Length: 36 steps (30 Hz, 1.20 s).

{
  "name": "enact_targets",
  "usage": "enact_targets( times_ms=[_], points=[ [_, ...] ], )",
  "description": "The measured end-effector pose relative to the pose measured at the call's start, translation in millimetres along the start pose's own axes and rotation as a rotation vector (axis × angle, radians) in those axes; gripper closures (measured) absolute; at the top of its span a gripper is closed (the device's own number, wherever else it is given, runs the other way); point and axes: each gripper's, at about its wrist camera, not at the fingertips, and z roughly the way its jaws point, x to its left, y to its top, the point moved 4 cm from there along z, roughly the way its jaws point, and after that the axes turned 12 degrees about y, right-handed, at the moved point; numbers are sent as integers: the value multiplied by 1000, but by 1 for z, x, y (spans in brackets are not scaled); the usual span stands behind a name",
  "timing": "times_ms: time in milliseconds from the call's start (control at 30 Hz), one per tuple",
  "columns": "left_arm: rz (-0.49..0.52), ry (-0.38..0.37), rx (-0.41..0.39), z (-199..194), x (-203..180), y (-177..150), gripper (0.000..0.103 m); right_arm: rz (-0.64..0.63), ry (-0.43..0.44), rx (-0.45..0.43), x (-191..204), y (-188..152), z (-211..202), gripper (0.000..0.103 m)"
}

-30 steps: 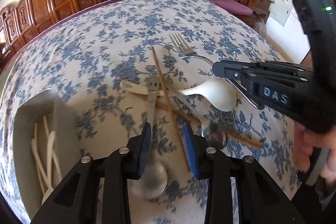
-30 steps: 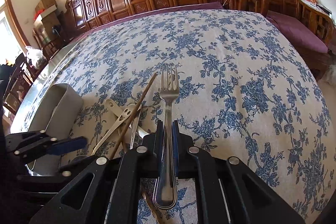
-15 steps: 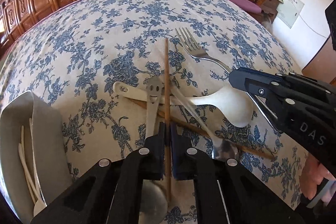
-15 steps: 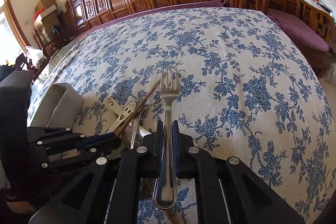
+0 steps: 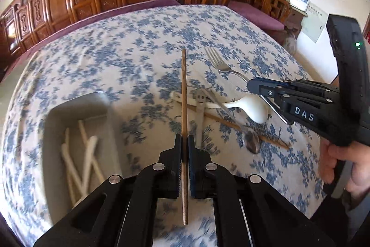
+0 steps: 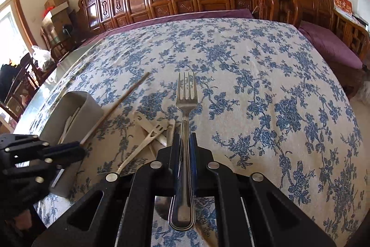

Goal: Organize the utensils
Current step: 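Lower the chopstick into the grey tray and open the left tool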

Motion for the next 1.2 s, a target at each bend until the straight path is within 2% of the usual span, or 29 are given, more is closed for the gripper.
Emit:
enact_targets(
  times_ms=[167,467,767,900,1200],
  points=[
    [-28,6,-5,-19,23,-16,99,-34,10,12,18,-4,4,93],
    [-59,72,-17,-39,66,-41,99,-79,23,32,42,-13,8,93],
    [-103,117,33,-16,99,-53,99,-126,46,18,65,-16,5,93],
    [-121,117,55,0,107,-58,99,-149,67,10,78,-16,3,93],
    [-140,95,46,9,108,-61,99,-165,106,5,95,-14,2,93]
  ],
)
